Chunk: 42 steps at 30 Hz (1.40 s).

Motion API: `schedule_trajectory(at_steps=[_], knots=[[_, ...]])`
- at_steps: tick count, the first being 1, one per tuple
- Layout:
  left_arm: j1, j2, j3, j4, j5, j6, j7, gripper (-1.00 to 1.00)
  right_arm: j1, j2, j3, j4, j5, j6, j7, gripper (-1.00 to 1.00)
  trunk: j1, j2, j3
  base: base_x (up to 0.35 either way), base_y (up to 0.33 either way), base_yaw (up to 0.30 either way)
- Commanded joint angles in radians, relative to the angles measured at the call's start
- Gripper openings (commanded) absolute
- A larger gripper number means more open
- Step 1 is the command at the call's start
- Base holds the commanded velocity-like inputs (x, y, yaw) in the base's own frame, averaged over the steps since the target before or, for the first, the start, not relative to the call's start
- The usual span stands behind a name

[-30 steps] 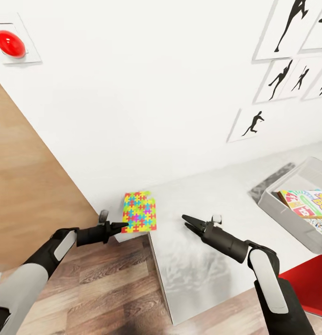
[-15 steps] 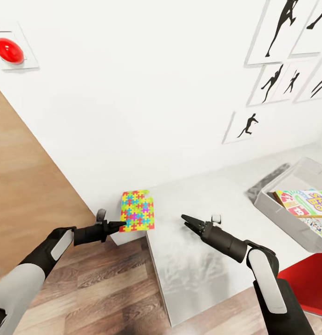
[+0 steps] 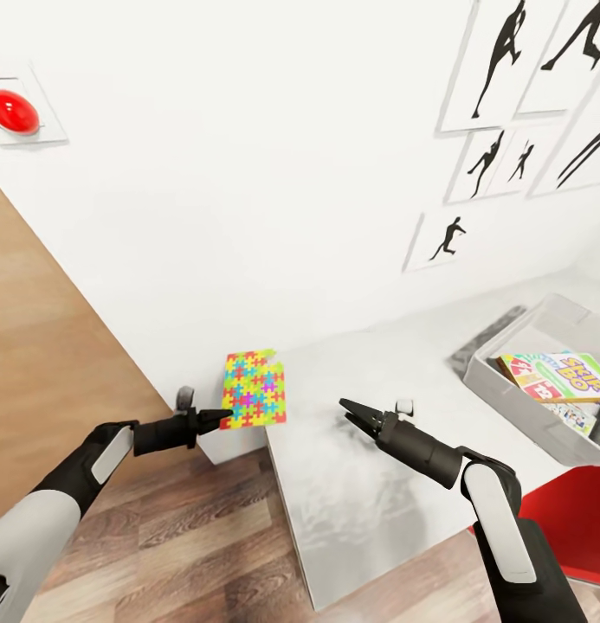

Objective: Put all the toys in the child's room - the three board games (two on the bed and one on the table), the two jigsaw puzzles on the table, and the tennis ball on the table - inside the toy box on the table in the child's room.

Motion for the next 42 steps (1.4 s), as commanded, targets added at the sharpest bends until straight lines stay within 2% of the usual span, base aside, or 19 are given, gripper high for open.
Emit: schedule_trajectory(at_steps=[1, 4, 9, 13, 15, 25, 32, 42], knots=[[-0.001, 0.002, -0.004, -0.002, 0.005, 0.006, -0.004, -1.00, -0.001, 0.000, -0.001, 0.000, 0.004, 0.005, 0.005, 1.00, 0.001, -0.002, 0.000, 0.000, 0.000, -0.069], [-0.001, 0.008, -0.006, -0.027, 0.005, 0.031, -0.007, -1.00, -0.001, 0.001, -0.001, 0.000, 0.004, 0.005, 0.002, 1.00, 0.001, -0.002, 0.005, 0.000, 0.000, -0.040], [-0.001, 0.034, -0.007, -0.068, 0.006, 0.062, -0.011, -1.00, -0.001, 0.003, 0.000, 0.000, 0.004, 0.004, 0.000, 1.00, 0.001, -0.002, 0.012, 0.000, 0.000, -0.009], [-0.001, 0.043, -0.006, -0.074, 0.006, 0.070, -0.044, -1.00, -0.001, 0.003, 0.001, 0.000, 0.004, 0.004, -0.001, 1.00, 0.001, -0.002, 0.018, 0.000, 0.000, -0.001], [-0.001, 0.044, -0.006, -0.075, 0.005, 0.072, -0.061, -1.00, -0.001, 0.003, 0.001, 0.000, 0.004, 0.004, -0.001, 1.00, 0.001, -0.002, 0.020, 0.000, 0.000, 0.000], [-0.001, 0.043, -0.007, -0.076, 0.005, 0.074, -0.070, -1.00, -0.001, 0.003, 0.002, 0.000, 0.005, 0.001, -0.002, 1.00, 0.001, -0.002, 0.032, -0.002, 0.000, 0.000], [-0.001, 0.042, -0.007, -0.076, 0.005, 0.073, -0.070, -1.00, -0.001, 0.003, 0.005, 0.001, 0.001, -0.066, -0.001, 1.00, 0.001, -0.002, 0.041, -0.134, 0.000, 0.000], [-0.001, 0.043, -0.007, -0.076, 0.004, 0.073, -0.070, -1.00, -0.001, 0.003, 0.006, 0.002, 0.003, -0.076, -0.003, 1.00, 0.001, -0.002, 0.048, -0.010, 0.000, 0.000]])
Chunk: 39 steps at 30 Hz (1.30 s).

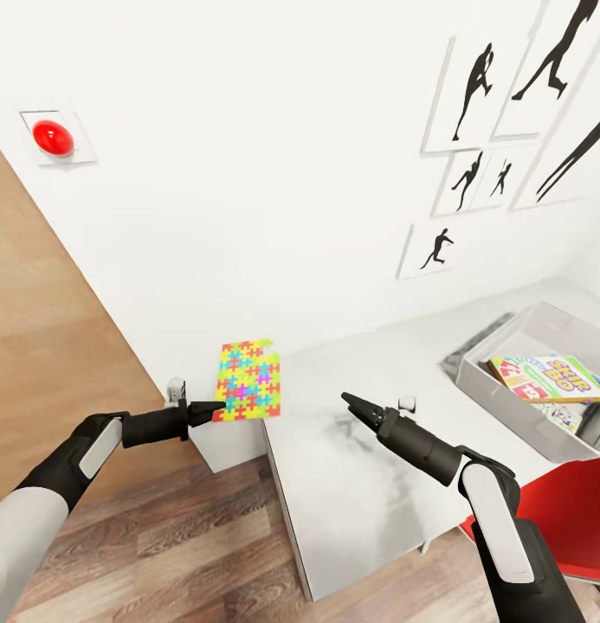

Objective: Put all the toys in the child's room - the three board games (two on the bed and one on the table), the two jigsaw puzzles on the table, and the tennis ball on the table - inside the toy box on the table in the child's room.

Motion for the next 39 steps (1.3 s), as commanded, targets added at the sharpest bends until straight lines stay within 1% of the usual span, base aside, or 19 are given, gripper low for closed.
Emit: schedule_trajectory(at_steps=[1, 10, 15, 20, 39], knots=[[-0.001, 0.000, -0.004, 0.000, 0.004, 0.004, -0.001, -1.00, -0.001, 0.000, -0.001, 0.000, 0.001, 0.006, 0.003, 1.00, 0.001, -0.002, -0.002, 0.000, 0.000, 0.000], [-0.001, 0.000, -0.004, 0.000, 0.004, 0.004, -0.001, -1.00, -0.001, 0.000, -0.001, 0.000, 0.002, 0.006, 0.002, 1.00, 0.001, -0.002, -0.001, -0.016, 0.000, 0.000], [-0.001, 0.001, -0.034, 0.000, 0.004, 0.004, -0.001, -1.00, -0.001, 0.000, -0.001, 0.000, 0.002, 0.004, 0.001, 1.00, 0.001, -0.002, -0.001, -0.109, 0.000, 0.000], [-0.001, 0.000, -0.048, 0.000, 0.004, 0.004, -0.001, -1.00, -0.001, 0.000, -0.001, 0.000, 0.002, 0.004, 0.001, 1.00, 0.001, -0.002, -0.001, -0.031, 0.000, 0.000], [-0.001, 0.002, -0.051, 0.000, 0.004, 0.004, -0.001, -1.00, -0.001, 0.000, -0.001, 0.000, 0.002, 0.005, 0.003, 1.00, 0.001, -0.002, -0.001, -0.001, 0.000, 0.000]])
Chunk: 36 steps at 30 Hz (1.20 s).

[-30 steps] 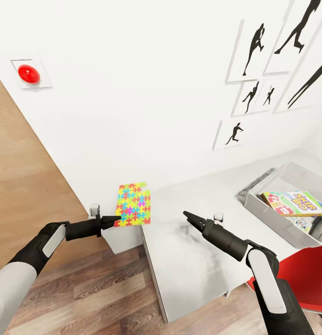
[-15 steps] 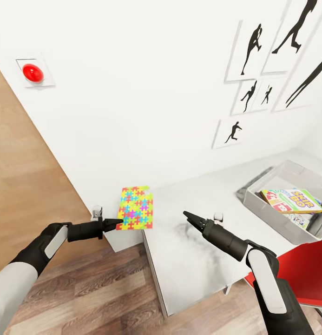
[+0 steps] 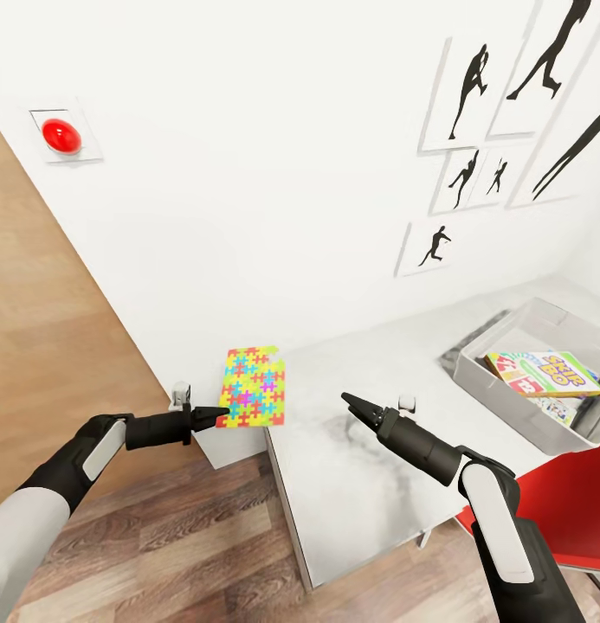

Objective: Put all the toys in the child's room - the three board games (two on the bed and one on the table), the two jigsaw puzzles on the table, and the tennis ball on the table - inside the toy box on the table in the child's room.

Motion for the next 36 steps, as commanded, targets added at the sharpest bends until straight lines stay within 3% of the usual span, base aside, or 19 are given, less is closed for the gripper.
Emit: schedule_trajectory(at_steps=[1, 17, 36], knots=[[-0.001, 0.001, -0.004, 0.000, 0.005, 0.004, -0.002, -1.00, -0.001, 0.000, -0.001, 0.000, 0.000, 0.006, 0.002, 1.00, 0.001, -0.002, -0.002, 0.000, 0.000, 0.000], [-0.001, 0.002, -0.005, 0.000, 0.005, 0.003, -0.003, -1.00, -0.001, 0.000, -0.001, 0.000, -0.001, 0.007, 0.005, 1.00, 0.001, -0.002, -0.001, 0.000, 0.000, -0.007], [-0.001, 0.002, -0.005, -0.002, 0.005, 0.003, -0.004, -1.00, -0.001, 0.000, -0.001, 0.000, -0.001, 0.006, 0.005, 1.00, 0.001, -0.002, 0.018, 0.000, 0.000, -0.207]])
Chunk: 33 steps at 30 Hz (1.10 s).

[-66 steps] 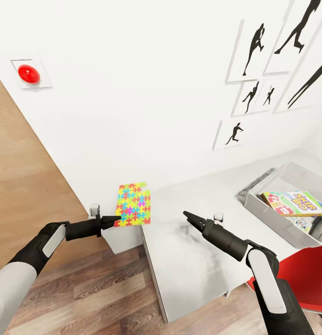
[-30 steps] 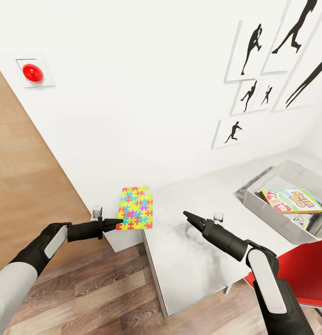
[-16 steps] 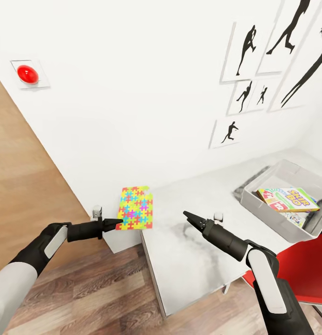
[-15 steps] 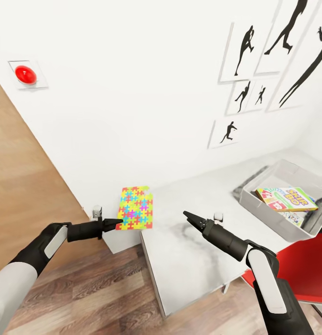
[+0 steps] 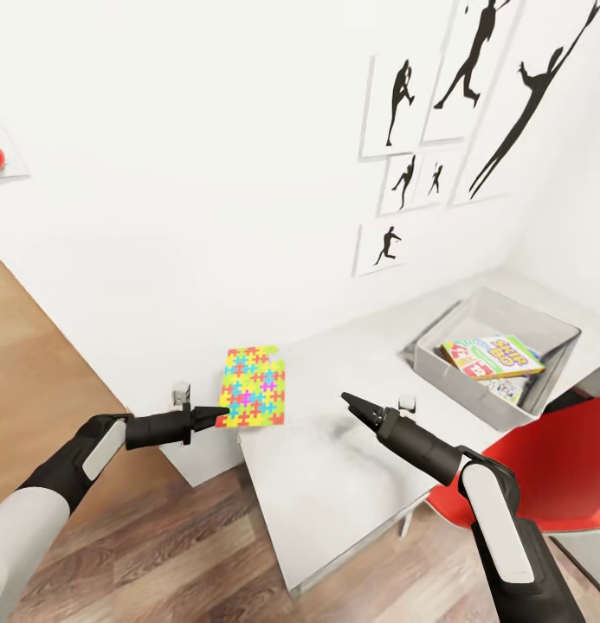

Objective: Put all the toys in the child's room - the three board games (two on the bed and one on the table), the two jigsaw puzzles on the table, and the tennis ball on the table - inside the toy box on the table in the child's room.

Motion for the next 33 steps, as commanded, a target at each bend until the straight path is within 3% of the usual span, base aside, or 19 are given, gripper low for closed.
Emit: schedule_trajectory(at_steps=[1, 17, 33], knots=[[-0.001, 0.001, -0.004, 0.000, 0.005, 0.005, -0.001, -1.00, -0.001, 0.000, -0.001, 0.000, 0.000, 0.006, 0.003, 1.00, 0.001, -0.002, -0.001, 0.000, 0.000, -0.223], [-0.001, 0.002, -0.005, -0.001, 0.005, 0.004, -0.001, -1.00, -0.001, 0.000, -0.001, -0.001, 0.001, 0.007, 0.007, 1.00, 0.001, -0.002, 0.019, 0.000, 0.000, -0.203], [-0.001, 0.002, -0.005, -0.001, 0.005, 0.002, 0.000, -1.00, -0.001, 0.000, -0.001, -0.002, 0.002, 0.007, 0.007, 1.00, 0.001, -0.002, 0.044, 0.000, 0.000, -0.076]])
